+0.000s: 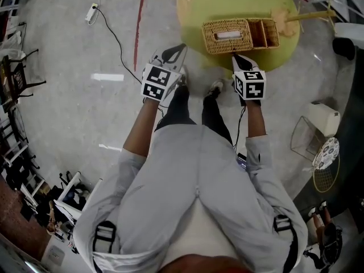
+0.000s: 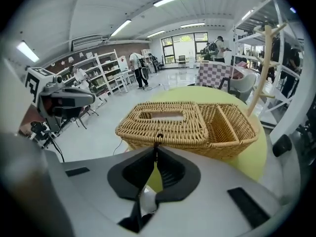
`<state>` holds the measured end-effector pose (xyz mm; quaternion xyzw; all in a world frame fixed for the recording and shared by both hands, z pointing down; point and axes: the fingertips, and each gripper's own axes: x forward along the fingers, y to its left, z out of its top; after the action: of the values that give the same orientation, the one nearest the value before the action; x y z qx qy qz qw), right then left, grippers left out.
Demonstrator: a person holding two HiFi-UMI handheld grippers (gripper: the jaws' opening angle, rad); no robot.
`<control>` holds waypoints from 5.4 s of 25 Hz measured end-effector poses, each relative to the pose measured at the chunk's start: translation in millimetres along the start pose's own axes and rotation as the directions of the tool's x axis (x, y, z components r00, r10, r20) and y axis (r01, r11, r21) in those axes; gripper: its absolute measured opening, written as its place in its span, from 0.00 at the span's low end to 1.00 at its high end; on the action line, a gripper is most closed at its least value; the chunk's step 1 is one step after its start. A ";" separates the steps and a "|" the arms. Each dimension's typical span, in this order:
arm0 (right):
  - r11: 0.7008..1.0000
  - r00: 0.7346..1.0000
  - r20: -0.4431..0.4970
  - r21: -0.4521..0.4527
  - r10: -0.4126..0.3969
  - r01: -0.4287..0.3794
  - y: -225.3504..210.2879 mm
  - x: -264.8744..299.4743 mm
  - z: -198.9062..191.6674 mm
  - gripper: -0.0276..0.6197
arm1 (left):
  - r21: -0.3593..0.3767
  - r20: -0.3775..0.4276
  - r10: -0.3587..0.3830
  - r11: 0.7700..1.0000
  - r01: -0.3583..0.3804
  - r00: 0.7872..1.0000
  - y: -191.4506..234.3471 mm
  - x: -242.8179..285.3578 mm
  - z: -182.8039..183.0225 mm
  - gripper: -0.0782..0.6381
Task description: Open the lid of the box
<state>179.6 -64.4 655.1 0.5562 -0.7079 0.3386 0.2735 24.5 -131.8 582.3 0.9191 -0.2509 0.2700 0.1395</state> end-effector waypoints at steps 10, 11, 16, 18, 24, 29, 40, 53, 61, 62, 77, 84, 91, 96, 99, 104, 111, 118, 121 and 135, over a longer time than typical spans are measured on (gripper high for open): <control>0.998 0.995 0.082 -0.020 -0.056 0.058 0.1 -38.5 59.7 0.10 | 0.063 0.077 -0.065 0.996 0.061 0.995 8.5 -3.1 50.3 0.15; 0.997 0.994 0.089 -0.024 -0.067 0.069 0.9 -40.8 66.7 0.10 | 0.068 0.088 -0.072 0.995 0.066 0.994 11.3 -4.4 56.5 0.15; 0.992 0.985 0.122 -0.026 -0.120 0.124 1.8 -46.4 101.1 0.10 | 0.085 0.134 -0.104 0.992 0.094 0.985 28.6 -6.4 82.5 0.15; 0.989 0.981 0.138 -0.028 -0.139 0.144 -1.3 -45.6 116.6 0.10 | 0.090 0.147 -0.114 0.991 0.101 0.982 36.9 -4.1 91.1 0.15; 0.982 0.971 0.169 -0.052 -0.170 0.181 -12.1 -37.6 154.7 0.10 | 0.092 0.164 -0.118 0.990 0.103 0.979 60.0 5.2 107.3 0.15; 0.986 0.975 0.178 -0.086 -0.129 0.146 -27.0 -18.4 178.7 0.10 | 0.058 0.160 -0.071 0.996 0.062 0.985 80.6 26.4 114.3 0.15; 0.968 0.993 0.102 -0.246 0.065 -0.038 -37.6 41.0 231.9 0.10 | -0.053 0.131 0.096 0.995 -0.090 0.987 114.1 52.8 130.6 0.15; 0.924 0.981 -0.085 -0.330 0.175 -0.194 -58.5 119.1 225.6 0.10 | -0.156 0.044 0.199 0.969 -0.190 0.979 130.8 87.7 112.4 0.15; 0.908 0.963 -0.164 -0.332 0.212 -0.256 -56.0 151.2 215.0 0.10 | -0.196 -0.008 0.208 0.959 -0.206 0.978 136.7 97.8 95.4 0.15; 0.908 0.961 -0.176 -0.328 0.213 -0.261 -55.5 154.4 212.6 0.10 | -0.198 -0.009 0.209 0.958 -0.206 0.978 137.2 97.8 94.6 0.15; 0.946 0.987 -0.101 -0.287 0.123 -0.147 -60.0 121.5 214.0 0.19 | -0.164 0.027 0.185 0.970 -0.178 0.982 122.9 67.1 92.5 0.15; 0.961 0.998 0.035 -0.274 0.043 -0.032 -40.2 58.2 227.2 0.15 | -0.091 0.099 0.134 0.988 -0.125 0.986 110.1 31.0 107.7 0.15; 0.961 0.982 0.185 -0.263 -0.033 0.082 -19.9 -7.1 238.7 0.11 | -0.016 0.169 0.078 0.997 -0.076 0.982 95.4 0.1 123.5 0.15; 0.957 0.952 0.294 -0.241 -0.084 0.159 -1.5 -58.7 243.7 0.09 | 0.042 0.215 0.046 0.998 -0.056 0.976 89.9 -25.9 137.0 0.15; 0.955 0.932 0.342 -0.218 -0.119 0.202 9.0 -85.4 241.4 0.08 | 0.098 0.240 0.016 0.994 -0.040 0.971 81.2 -41.8 147.7 0.15; 0.952 0.902 0.403 -0.184 -0.154 0.245 35.4 -125.0 233.0 0.08 | 0.200 0.287 -0.037 0.980 -0.023 0.957 58.5 -77.8 166.2 0.15; 0.949 0.853 0.493 -0.148 -0.173 0.278 68.3 -175.8 230.1 0.08 | 0.273 0.353 -0.084 0.962 -0.016 0.932 37.6 -120.2 186.9 0.15; 0.938 0.814 0.556 -0.167 -0.164 0.303 95.5 -213.2 237.8 0.08 | 0.309 0.395 -0.093 0.950 -0.036 0.914 26.5 -149.2 202.9 0.15; 0.936 0.810 0.568 -0.183 -0.149 0.301 99.0 -217.8 238.9 0.08 | 0.314 0.411 -0.091 0.948 -0.047 0.907 21.5 -152.8 207.2 0.15; 0.937 0.808 0.573 -0.188 -0.139 0.295 107.2 -222.9 232.9 0.08 | 0.346 0.409 -0.122 0.938 -0.031 0.904 3.8 -163.0 205.2 0.15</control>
<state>124.5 -96.4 321.4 0.6655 -0.7265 0.0312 0.1681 -8.8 -152.5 323.2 0.9713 -0.2022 0.1000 -0.0751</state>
